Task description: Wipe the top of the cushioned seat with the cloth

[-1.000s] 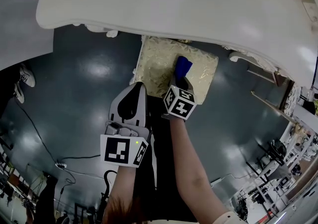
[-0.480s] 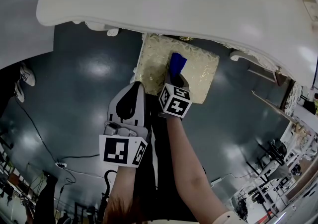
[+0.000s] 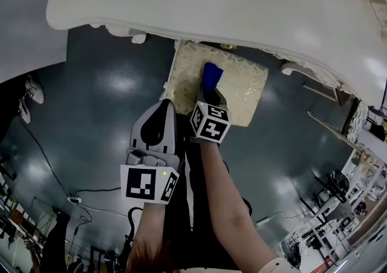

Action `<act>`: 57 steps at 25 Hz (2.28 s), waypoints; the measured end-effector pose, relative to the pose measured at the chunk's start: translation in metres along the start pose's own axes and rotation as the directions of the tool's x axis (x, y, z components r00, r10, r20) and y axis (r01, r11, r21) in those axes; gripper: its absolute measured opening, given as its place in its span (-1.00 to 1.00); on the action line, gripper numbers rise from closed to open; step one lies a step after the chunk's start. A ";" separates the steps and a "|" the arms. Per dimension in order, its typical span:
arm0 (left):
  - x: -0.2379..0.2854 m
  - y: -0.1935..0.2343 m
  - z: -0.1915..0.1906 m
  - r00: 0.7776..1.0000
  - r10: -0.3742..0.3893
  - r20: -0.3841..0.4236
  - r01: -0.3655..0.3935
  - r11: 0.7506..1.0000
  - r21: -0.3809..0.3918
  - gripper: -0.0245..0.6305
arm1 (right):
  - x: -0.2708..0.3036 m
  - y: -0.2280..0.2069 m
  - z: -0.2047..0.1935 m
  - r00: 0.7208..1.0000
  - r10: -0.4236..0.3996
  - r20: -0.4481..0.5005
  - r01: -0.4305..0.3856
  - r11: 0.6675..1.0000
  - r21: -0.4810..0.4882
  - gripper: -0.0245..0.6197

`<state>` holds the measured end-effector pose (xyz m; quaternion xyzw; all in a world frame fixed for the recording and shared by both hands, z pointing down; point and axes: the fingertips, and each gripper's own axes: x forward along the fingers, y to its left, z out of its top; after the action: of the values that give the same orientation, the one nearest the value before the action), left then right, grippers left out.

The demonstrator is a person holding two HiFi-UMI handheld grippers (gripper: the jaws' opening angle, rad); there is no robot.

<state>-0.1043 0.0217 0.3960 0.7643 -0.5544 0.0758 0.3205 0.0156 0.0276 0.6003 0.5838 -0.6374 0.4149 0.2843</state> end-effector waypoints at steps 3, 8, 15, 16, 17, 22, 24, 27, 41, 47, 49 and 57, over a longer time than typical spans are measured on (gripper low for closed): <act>0.000 0.000 0.000 1.000 0.004 0.003 -0.004 1.000 0.000 -0.93 | 0.001 0.005 0.000 1.000 0.013 0.000 -0.013 1.000 -0.007 -0.73; -0.003 0.001 0.001 1.000 0.011 0.005 -0.011 1.000 -0.001 -0.93 | 0.002 0.012 -0.001 1.000 0.024 -0.002 -0.024 1.000 -0.014 -0.73; -0.004 0.004 0.000 1.000 0.020 0.004 -0.020 1.000 -0.005 -0.93 | 0.003 0.021 -0.001 0.999 0.042 -0.002 -0.042 0.999 -0.024 -0.73; -0.004 0.004 0.000 1.000 0.022 0.004 -0.022 1.000 -0.005 -0.93 | 0.004 0.022 -0.001 0.999 0.042 -0.002 -0.042 0.999 -0.025 -0.73; -0.005 0.004 0.000 1.000 0.023 0.004 -0.023 1.000 -0.005 -0.93 | 0.004 0.022 -0.001 0.999 0.041 0.000 -0.041 0.999 -0.025 -0.73; -0.008 0.005 0.001 1.000 0.024 0.007 -0.024 1.000 -0.010 -0.93 | 0.002 0.025 0.001 0.999 0.038 0.009 -0.038 0.999 -0.019 -0.73; -0.008 0.006 0.002 1.000 0.026 0.010 -0.026 1.000 -0.012 -0.93 | 0.003 0.027 0.001 0.999 0.043 0.011 -0.043 0.999 -0.019 -0.73; -0.010 0.009 0.002 0.999 0.029 0.013 -0.029 0.999 -0.015 -0.93 | 0.004 0.031 0.001 0.999 0.052 0.014 -0.052 0.998 -0.023 -0.73; -0.016 0.024 0.002 0.999 0.042 0.021 -0.042 0.999 -0.029 -0.93 | 0.010 0.062 -0.002 0.994 0.109 0.021 -0.108 0.994 -0.026 -0.73; -0.021 0.031 0.002 0.998 0.053 0.026 -0.052 0.998 -0.037 -0.93 | 0.011 0.066 -0.003 0.994 0.104 0.026 -0.103 0.994 -0.036 -0.73; -0.022 0.035 0.002 0.998 0.057 0.028 -0.056 0.998 -0.042 -0.93 | 0.011 0.067 -0.003 0.994 0.102 0.028 -0.101 0.994 -0.037 -0.73; -0.028 0.042 0.003 0.997 0.066 0.033 -0.064 0.996 -0.058 -0.93 | 0.011 0.077 -0.002 0.993 0.113 0.030 -0.111 0.993 -0.049 -0.73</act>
<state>-0.1533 0.0345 0.3977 0.7374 -0.5866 0.0571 0.3300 -0.0621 0.0220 0.5957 0.5469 -0.6832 0.4056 0.2640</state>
